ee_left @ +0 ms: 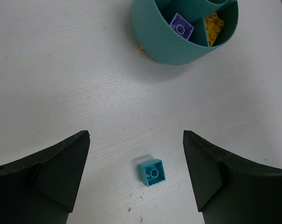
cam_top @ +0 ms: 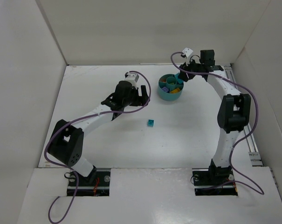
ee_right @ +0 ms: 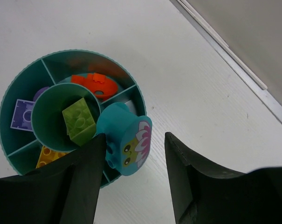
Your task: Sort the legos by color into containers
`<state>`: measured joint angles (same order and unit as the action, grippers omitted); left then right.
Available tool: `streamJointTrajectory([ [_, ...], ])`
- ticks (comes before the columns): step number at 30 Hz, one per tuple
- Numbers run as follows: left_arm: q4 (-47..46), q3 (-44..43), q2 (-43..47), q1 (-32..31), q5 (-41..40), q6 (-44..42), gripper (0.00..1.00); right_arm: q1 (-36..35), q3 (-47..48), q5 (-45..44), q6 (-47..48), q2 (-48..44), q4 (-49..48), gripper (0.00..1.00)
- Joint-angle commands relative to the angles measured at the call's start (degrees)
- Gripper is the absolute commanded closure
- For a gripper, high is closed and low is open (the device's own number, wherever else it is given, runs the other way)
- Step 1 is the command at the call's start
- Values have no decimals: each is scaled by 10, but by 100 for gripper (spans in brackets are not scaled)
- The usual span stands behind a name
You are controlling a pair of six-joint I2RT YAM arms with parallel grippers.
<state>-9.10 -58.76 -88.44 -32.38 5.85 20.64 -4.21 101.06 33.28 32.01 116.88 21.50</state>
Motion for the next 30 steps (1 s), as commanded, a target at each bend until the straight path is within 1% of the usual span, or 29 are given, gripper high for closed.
streamJointTrajectory([
  [1, -11, -24, 4, 2, 7, -3, 22, -1, 33, 3, 2, 12, 12, 42],
  [3, -11, -24, 4, 2, 7, -3, 22, -1, 39, 3, -5, 23, 17, 42],
  [5, -11, -24, 4, 2, 7, -3, 23, -1, 39, 8, -11, 23, 17, 45],
  [7, -6, -24, 4, 2, 7, -3, 23, -1, 39, 20, -11, 28, 17, 46],
  [10, -6, -29, 4, 2, 7, -3, 23, -1, 39, 20, -16, 22, 17, 57],
  [12, -6, -29, 4, 2, 7, -3, 23, 5, 28, 39, -21, 17, 6, 65],
  [14, -6, -29, 4, 2, 7, -3, 23, 10, 13, 69, -27, 9, -9, 65],
  [20, -6, -29, 4, 2, 7, -3, 23, 10, -40, 74, -34, -34, -27, 66],
  [27, -6, -35, -1, 2, 7, -3, 24, 16, -80, 82, -34, -50, -32, 66],
  [30, -6, -35, -1, 2, 7, -3, 24, 16, -86, 76, -27, -81, -32, 62],
])
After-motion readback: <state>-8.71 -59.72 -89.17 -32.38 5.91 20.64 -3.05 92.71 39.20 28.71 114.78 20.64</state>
